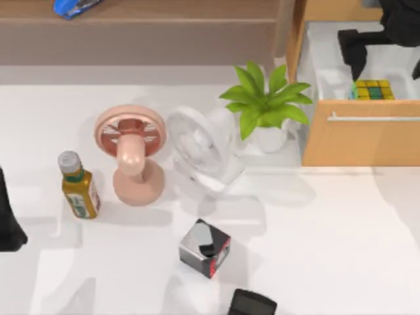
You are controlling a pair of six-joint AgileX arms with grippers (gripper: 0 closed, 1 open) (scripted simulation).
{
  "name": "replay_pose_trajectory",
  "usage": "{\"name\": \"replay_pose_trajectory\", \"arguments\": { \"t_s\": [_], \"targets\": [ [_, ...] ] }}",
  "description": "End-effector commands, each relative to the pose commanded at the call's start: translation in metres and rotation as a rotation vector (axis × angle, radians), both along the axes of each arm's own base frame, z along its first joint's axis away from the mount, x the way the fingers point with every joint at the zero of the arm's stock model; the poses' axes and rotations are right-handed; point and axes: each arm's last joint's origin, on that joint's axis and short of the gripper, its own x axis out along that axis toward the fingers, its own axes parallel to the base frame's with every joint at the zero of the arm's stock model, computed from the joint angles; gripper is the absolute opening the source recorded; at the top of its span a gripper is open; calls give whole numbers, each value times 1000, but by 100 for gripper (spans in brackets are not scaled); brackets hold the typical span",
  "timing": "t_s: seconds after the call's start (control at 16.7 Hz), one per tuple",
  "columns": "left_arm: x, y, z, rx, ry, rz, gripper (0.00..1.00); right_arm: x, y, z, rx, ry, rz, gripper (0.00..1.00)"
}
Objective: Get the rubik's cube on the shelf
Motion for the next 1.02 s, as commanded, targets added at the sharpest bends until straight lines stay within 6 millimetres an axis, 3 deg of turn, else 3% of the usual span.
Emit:
{"name": "replay_pose_trajectory", "arguments": {
  "t_s": [0.78, 1.02],
  "targets": [
    [0, 0, 0, 0, 0, 0, 100, 0, 1, 2, 8, 15, -30, 100],
    [0, 0, 0, 0, 0, 0, 100, -3, 2, -14, 7, 23, -29, 100]
  ]
}}
